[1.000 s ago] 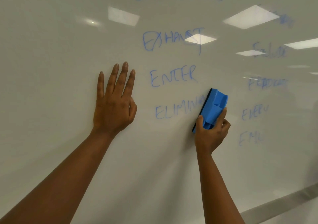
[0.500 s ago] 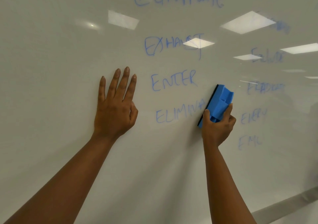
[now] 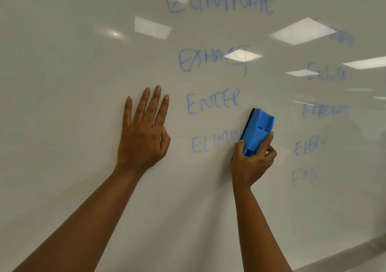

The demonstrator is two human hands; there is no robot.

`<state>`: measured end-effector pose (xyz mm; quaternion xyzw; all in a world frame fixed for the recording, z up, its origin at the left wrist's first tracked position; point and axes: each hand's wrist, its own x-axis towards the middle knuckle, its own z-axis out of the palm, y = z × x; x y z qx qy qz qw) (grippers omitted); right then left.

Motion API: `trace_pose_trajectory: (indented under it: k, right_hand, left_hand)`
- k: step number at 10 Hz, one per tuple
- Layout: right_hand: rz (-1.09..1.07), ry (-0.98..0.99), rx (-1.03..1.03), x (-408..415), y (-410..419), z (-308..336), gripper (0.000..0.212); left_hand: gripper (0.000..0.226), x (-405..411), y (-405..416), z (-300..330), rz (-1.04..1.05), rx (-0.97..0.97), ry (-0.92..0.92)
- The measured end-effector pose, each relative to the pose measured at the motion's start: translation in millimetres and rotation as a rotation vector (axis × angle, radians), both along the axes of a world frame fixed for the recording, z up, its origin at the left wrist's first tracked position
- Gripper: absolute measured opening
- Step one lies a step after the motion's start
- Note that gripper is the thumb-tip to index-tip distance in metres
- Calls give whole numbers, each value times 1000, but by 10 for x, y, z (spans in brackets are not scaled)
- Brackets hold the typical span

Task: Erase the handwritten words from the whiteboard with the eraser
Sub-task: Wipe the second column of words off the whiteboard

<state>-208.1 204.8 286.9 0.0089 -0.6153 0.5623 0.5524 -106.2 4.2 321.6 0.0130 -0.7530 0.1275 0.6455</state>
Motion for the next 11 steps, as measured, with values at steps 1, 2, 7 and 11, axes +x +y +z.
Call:
trace_pose_trajectory:
  k: [1, 2, 7, 11]
  right_hand:
    - [10, 48, 57, 36, -68, -3, 77]
    - [26, 82, 170, 85, -95, -148, 79]
    - [55, 125, 288, 280, -254, -214, 80]
    - [31, 54, 143, 233, -223, -269, 80]
  left_hand:
    - [65, -1, -1, -6, 5, 0, -3]
    - [64, -3, -5, -7, -1, 1, -2]
    - [65, -2, -2, -22, -4, -5, 2]
    - [64, -4, -3, -33, 1, -6, -5]
